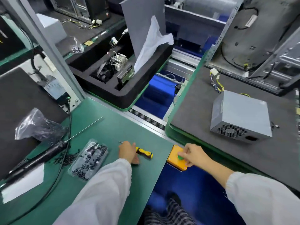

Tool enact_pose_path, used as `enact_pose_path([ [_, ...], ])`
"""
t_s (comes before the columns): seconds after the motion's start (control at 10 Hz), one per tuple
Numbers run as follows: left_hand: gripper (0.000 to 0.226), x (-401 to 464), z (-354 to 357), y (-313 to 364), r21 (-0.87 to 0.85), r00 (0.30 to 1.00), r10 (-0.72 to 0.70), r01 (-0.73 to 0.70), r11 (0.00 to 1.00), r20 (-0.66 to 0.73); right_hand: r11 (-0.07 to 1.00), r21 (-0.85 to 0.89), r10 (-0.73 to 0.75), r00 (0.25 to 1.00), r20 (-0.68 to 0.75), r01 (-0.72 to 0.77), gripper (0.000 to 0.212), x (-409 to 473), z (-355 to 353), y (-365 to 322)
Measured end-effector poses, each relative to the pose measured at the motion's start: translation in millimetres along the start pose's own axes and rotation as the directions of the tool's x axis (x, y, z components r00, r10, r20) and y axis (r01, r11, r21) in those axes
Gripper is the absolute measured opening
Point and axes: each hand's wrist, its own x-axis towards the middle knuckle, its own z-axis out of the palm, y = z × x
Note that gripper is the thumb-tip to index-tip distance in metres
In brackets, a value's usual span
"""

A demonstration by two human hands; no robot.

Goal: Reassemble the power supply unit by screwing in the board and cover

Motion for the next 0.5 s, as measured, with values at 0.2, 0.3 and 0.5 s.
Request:
enact_pose_path([
  [0.2, 0.026, -15.1, -11.9, 46.0, 0.426, 0.966, 0.249, -0.197, 0.883, -0.069, 0.999, 0.042, 0.021, 1.0, 0.012, -0.021, 0.017, 1.9, -4.8, -2.7],
  [0.3, 0.037, -24.9, -1.4, 74.0, 0.355, 0.931, 0.364, -0.333, 0.874, -0.022, 0.998, -0.028, 0.058, 0.998, 0.024, -0.057, 0.017, 2.7, -1.9, -8.6],
  [0.5, 0.033, -33.3, 26.1, 74.8, 0.4, 0.944, 0.292, -0.328, 0.856, 0.152, 0.99, -0.136, 0.049, 0.995, 0.085, -0.037, 0.031, -14.1, -13.4, -23.7],
])
